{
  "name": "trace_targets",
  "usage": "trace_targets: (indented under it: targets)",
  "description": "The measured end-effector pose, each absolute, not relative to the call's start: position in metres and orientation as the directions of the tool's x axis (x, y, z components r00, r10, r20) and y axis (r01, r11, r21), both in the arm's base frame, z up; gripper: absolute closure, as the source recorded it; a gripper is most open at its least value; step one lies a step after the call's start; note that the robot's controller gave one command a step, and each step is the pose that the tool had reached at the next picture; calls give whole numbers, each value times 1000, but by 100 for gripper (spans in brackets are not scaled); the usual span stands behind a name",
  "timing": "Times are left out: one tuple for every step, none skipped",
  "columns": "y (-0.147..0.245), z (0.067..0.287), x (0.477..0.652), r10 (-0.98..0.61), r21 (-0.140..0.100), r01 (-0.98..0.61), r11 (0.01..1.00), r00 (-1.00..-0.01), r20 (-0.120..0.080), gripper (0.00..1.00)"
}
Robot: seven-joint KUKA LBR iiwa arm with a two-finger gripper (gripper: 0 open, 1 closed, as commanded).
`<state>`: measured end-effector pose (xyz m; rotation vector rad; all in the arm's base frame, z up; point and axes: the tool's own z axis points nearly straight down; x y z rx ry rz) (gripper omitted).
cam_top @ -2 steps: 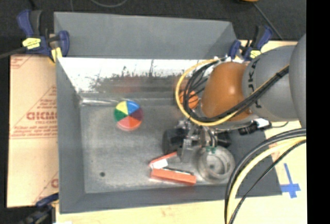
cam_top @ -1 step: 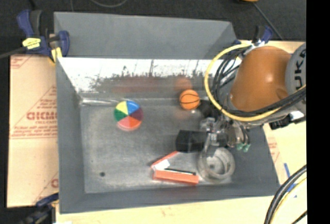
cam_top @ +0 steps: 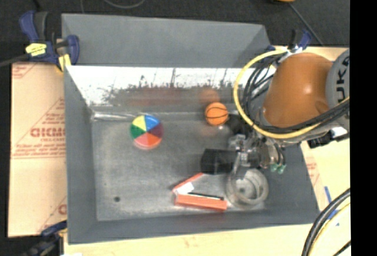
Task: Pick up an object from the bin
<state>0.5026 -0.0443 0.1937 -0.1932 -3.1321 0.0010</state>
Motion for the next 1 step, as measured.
trace_targets:
  targets:
    - [-66,323,518,134,0,134,991,-991,3,100]
